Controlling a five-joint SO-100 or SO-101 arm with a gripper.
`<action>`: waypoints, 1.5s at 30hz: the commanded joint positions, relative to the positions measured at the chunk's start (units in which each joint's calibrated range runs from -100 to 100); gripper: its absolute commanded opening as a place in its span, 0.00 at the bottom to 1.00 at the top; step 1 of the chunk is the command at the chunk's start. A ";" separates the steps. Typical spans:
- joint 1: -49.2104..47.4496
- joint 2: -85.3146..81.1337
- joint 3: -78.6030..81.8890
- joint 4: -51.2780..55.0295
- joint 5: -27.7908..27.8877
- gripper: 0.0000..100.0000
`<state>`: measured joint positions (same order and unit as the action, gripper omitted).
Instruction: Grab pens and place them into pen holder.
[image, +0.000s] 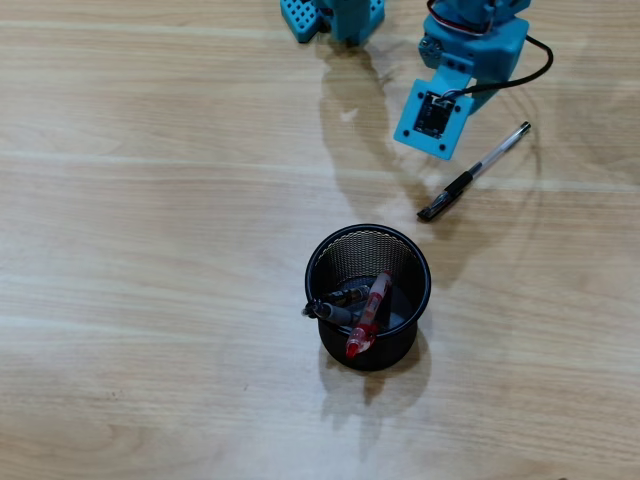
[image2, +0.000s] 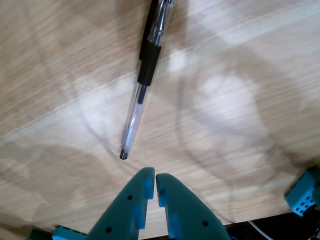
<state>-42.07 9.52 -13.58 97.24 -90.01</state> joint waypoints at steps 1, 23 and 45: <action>-2.61 1.91 -4.34 0.21 -2.40 0.03; -4.89 14.22 -11.40 -8.81 -2.45 0.20; -4.53 27.13 -11.13 -15.37 -4.70 0.30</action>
<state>-46.55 36.11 -22.54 83.60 -94.33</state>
